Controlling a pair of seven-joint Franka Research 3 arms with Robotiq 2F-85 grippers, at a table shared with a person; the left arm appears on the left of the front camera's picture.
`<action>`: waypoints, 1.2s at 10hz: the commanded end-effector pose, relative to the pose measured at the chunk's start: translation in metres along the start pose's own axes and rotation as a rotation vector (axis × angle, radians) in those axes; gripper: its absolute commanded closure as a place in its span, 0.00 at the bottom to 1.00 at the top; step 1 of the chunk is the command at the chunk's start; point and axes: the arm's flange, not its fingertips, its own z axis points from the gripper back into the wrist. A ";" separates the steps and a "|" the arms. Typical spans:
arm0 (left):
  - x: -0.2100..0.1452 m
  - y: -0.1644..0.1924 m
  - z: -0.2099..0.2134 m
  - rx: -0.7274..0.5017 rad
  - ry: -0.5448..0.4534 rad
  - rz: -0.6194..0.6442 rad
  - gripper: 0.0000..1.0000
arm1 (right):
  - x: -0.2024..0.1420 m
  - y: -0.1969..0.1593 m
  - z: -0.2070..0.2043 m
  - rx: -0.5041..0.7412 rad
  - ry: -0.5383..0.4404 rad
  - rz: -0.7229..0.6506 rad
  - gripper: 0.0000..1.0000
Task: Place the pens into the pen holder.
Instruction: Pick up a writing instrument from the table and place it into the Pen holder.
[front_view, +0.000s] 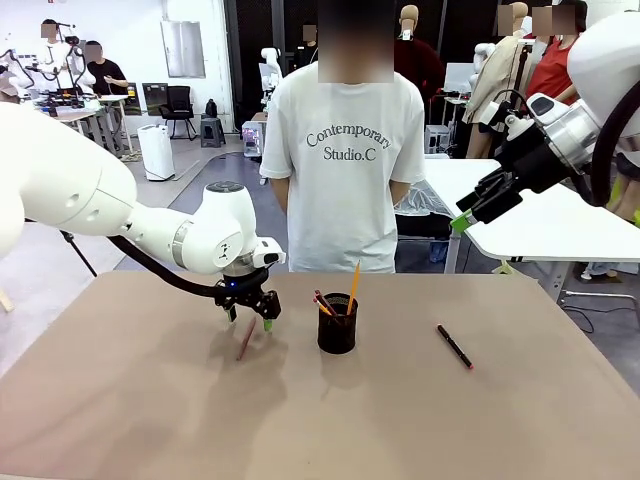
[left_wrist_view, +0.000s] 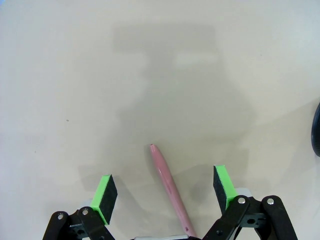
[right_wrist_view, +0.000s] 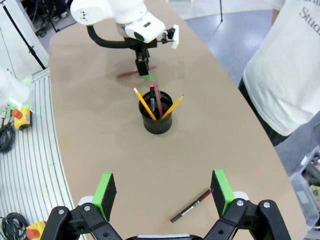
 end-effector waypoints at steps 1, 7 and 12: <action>0.000 0.004 -0.003 0.030 -0.008 -0.006 0.19 | 0.001 0.000 0.001 0.004 -0.005 -0.002 0.00; -0.001 0.003 -0.004 0.029 0.016 0.000 1.00 | 0.001 0.000 0.001 0.004 -0.005 -0.002 0.00; -0.008 0.001 -0.001 0.029 0.042 0.015 1.00 | 0.001 0.000 0.001 0.004 -0.005 -0.002 0.00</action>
